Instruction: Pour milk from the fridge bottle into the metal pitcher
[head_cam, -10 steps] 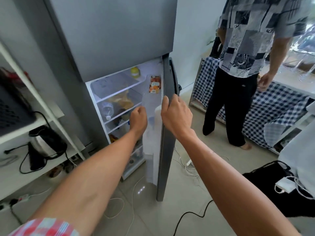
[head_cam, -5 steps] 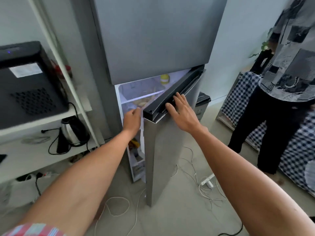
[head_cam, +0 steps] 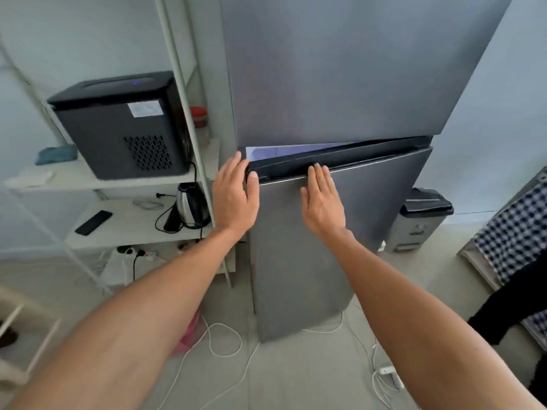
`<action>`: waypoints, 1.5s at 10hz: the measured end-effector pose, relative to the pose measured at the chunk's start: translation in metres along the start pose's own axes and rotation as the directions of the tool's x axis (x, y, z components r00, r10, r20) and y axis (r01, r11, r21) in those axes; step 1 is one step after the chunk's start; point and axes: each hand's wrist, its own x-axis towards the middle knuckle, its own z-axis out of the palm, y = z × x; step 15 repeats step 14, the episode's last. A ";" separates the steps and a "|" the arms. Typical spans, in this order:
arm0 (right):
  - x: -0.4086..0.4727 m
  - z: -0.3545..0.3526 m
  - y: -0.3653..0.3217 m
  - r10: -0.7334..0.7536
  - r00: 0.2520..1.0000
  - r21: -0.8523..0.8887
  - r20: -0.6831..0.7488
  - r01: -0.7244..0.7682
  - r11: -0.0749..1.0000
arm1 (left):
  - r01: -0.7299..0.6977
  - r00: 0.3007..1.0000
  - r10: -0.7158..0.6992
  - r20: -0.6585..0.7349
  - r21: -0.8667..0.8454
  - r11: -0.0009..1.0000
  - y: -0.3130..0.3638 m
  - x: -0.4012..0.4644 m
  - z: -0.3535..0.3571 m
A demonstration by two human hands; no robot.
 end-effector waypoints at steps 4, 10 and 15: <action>0.024 -0.003 -0.002 0.011 0.946 -0.144 0.324 0.038 0.989 | -0.075 0.880 -0.118 0.460 0.380 0.922 0.015 -0.017 0.029; 0.073 -0.006 -0.006 0.061 0.863 -0.200 0.501 0.047 0.979 | -0.071 0.732 -0.251 0.634 0.437 0.897 -0.008 0.046 0.037; 0.067 -0.031 -0.018 0.046 0.907 0.032 0.419 -0.066 0.997 | -0.016 0.759 -0.219 0.613 0.353 0.936 -0.004 0.050 0.030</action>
